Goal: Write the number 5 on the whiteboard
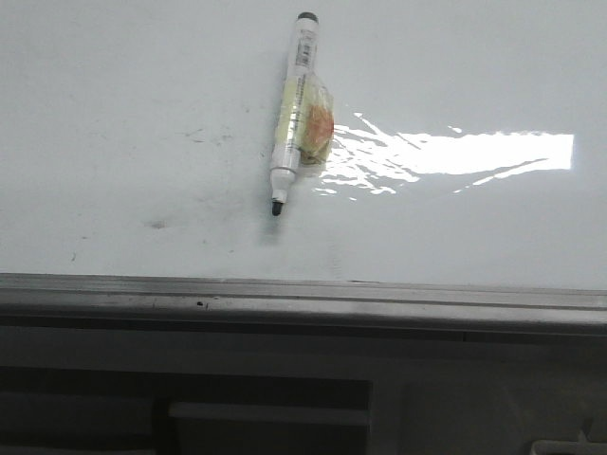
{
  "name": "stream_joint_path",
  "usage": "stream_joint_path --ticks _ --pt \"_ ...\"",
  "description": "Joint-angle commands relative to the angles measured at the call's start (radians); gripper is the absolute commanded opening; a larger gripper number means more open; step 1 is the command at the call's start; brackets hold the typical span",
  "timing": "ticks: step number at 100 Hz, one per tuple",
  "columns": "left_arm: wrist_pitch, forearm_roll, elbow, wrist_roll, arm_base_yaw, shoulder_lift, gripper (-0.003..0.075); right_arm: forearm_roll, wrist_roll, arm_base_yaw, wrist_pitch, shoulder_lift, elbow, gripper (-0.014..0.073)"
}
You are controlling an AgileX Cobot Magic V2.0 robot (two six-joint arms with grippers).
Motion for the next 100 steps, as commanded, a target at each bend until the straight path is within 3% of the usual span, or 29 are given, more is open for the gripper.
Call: stream_joint_path --ticks 1,88,100 --pt "-0.069 -0.012 0.024 -0.007 -0.003 -0.027 -0.0020 0.002 -0.008 0.000 -0.017 -0.012 0.022 -0.0063" --pt "-0.069 -0.012 0.024 -0.007 -0.003 -0.027 -0.0020 0.000 -0.008 0.000 -0.017 -0.012 0.022 -0.0063" --pt "-0.069 -0.012 0.024 -0.007 -0.003 -0.027 -0.0020 -0.049 -0.008 0.000 -0.041 -0.012 0.022 -0.0063"
